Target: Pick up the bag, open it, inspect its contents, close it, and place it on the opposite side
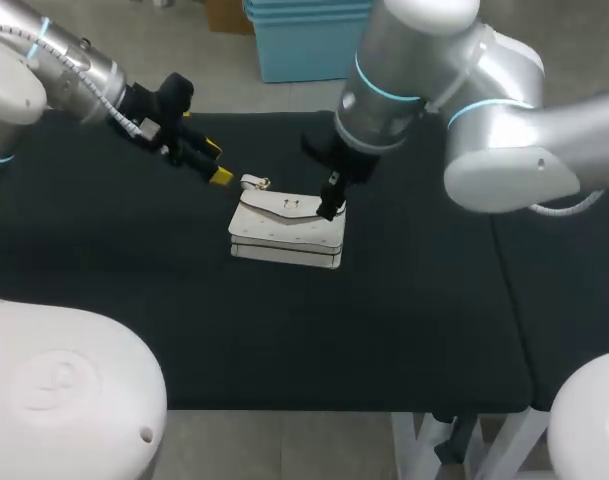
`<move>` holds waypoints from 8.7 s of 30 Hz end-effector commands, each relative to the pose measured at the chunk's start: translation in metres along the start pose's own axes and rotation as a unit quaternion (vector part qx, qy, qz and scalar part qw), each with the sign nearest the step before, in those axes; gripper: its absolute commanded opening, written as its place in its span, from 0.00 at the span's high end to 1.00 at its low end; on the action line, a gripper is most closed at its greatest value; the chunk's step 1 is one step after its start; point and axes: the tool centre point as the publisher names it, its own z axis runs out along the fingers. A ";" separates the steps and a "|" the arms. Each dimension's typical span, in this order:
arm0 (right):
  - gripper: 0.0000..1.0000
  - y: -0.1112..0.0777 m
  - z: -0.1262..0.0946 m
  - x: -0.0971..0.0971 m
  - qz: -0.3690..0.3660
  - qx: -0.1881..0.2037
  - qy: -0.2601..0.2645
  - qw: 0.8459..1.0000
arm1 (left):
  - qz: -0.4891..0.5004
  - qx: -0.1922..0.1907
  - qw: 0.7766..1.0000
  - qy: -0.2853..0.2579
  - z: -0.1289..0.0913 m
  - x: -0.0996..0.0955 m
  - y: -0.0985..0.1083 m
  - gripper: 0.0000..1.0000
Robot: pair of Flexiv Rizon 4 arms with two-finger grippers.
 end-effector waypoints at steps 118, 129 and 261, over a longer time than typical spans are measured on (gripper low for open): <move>0.41 0.001 0.099 -0.016 0.586 0.029 0.470 0.660 | -0.568 -0.010 0.797 0.207 0.108 -0.034 0.049 0.64; 0.86 0.000 0.107 -0.010 0.587 0.019 0.484 0.649 | -0.560 0.004 0.804 0.199 0.115 -0.036 0.053 1.00; 0.00 -0.170 0.022 -0.253 0.625 0.132 -0.073 0.766 | -0.488 -0.135 0.862 -0.010 -0.103 -0.283 0.172 1.00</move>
